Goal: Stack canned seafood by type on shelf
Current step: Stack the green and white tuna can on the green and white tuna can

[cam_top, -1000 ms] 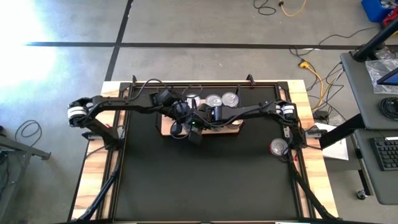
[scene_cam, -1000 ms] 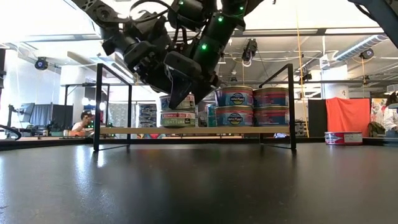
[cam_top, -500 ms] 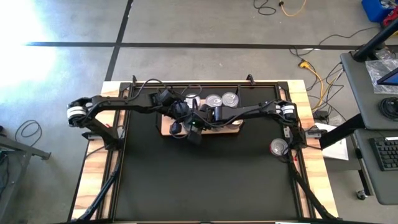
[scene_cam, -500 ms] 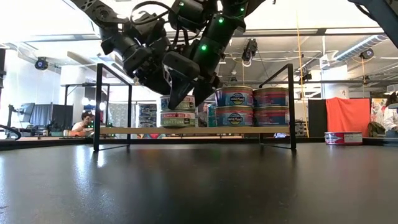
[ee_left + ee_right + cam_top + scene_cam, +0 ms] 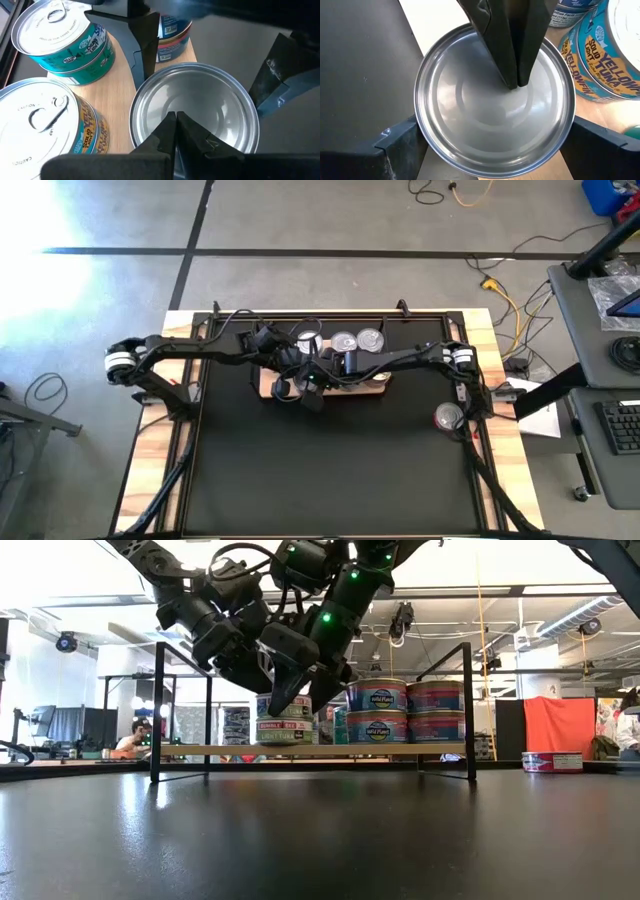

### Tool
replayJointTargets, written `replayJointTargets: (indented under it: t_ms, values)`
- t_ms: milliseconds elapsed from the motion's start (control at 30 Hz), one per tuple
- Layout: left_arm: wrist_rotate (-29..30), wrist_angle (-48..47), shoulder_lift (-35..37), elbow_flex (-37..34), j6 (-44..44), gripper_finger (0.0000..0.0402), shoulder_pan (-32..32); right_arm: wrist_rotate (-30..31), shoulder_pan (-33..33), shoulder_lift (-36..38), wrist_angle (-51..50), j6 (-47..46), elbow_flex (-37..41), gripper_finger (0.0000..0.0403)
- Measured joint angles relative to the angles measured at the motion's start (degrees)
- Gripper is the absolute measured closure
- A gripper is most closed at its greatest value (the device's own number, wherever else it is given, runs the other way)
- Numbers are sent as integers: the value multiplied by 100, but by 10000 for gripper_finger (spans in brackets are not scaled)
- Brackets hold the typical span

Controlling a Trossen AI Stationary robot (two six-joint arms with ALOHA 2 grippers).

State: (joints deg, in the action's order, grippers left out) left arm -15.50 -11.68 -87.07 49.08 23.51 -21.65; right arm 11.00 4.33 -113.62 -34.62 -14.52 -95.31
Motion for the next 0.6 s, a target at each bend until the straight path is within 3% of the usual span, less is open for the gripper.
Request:
replayJointTargets:
  t_ms: [600]
  values:
    - [191,-18,0,2,286,402,0,-247,18,45,-305,345,-20,32]
